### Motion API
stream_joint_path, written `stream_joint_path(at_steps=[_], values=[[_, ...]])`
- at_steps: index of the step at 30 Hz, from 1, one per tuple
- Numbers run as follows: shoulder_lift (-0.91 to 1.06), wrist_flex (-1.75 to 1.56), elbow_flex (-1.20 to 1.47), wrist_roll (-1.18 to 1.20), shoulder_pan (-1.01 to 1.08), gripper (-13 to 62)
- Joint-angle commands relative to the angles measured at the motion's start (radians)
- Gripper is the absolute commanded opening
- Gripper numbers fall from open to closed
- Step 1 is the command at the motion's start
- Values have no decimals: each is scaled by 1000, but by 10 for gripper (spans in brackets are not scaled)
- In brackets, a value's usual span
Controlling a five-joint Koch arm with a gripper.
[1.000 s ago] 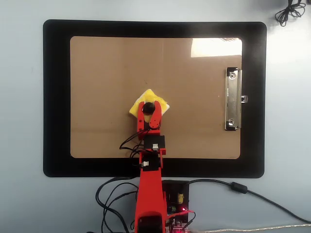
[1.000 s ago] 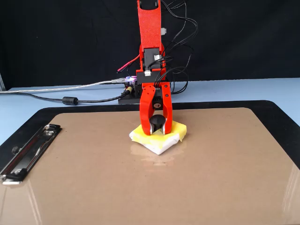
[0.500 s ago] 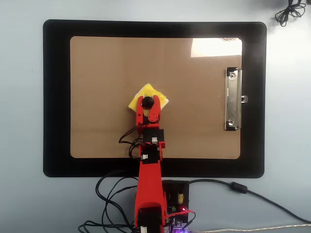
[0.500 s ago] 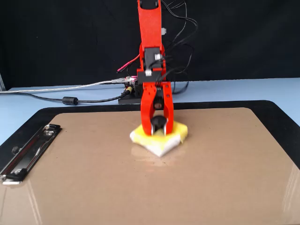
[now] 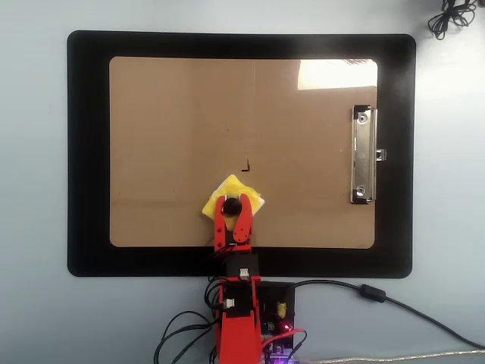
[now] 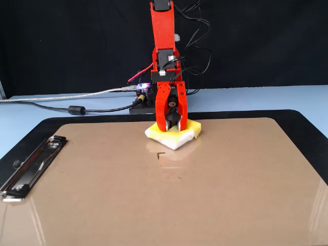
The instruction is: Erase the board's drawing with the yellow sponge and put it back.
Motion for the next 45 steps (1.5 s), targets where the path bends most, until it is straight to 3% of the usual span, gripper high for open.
stream_joint_path(at_steps=[1, 5, 13, 21, 23, 33, 36, 42, 45], values=[[25, -23, -11, 26, 66, -83], [-23, -26, -44, 41, 149, -83], [-342, -35, -282, 37, 156, -83], [-37, -55, -12, 32, 140, -83], [-37, -55, -9, 34, 133, -83], [-653, -178, -500, 34, 143, -83], [-609, -256, -374, 32, 140, -83], [-259, -291, -3, 34, 130, -83], [-199, -282, 34, 32, 132, -83]])
